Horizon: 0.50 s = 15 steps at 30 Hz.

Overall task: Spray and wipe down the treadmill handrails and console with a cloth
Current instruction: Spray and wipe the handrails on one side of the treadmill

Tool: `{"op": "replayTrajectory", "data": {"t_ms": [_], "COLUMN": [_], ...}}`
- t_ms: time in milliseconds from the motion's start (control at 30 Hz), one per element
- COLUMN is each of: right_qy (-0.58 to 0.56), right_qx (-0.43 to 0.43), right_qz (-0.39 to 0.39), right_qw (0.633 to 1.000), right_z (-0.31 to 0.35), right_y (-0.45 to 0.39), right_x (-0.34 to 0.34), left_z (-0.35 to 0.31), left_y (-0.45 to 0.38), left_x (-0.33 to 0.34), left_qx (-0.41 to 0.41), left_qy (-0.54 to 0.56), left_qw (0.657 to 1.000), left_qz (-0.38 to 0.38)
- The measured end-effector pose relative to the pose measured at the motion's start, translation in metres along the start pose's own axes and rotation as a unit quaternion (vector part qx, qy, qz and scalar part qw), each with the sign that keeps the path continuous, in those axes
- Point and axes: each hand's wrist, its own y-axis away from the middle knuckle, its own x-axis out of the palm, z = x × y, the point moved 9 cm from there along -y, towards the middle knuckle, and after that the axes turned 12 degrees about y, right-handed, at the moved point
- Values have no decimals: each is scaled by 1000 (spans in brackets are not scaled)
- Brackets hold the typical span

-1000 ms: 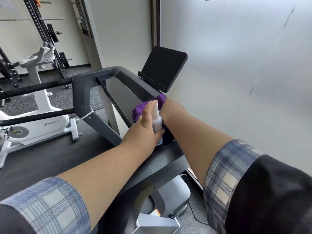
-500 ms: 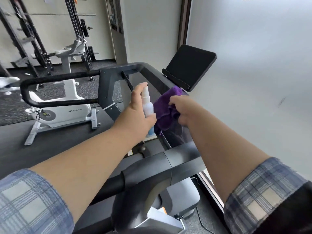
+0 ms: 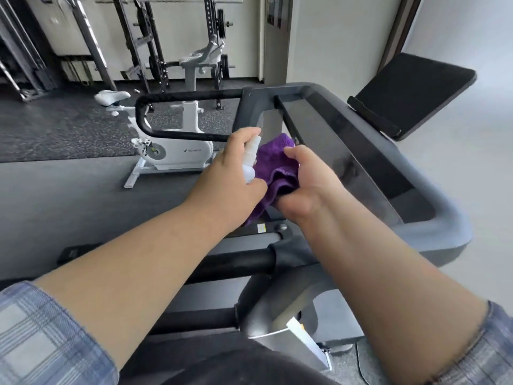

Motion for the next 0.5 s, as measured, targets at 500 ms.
{"op": "replayTrajectory", "data": {"t_ms": [500], "right_qy": [70], "right_qx": [21], "right_qz": [166], "right_qw": [983], "right_z": [-83], "right_y": [71], "right_x": [99], "left_z": [-7], "left_y": [97], "left_x": [-118], "left_qx": [-3], "left_qy": [-80], "left_qw": [995], "left_qz": [53]}}
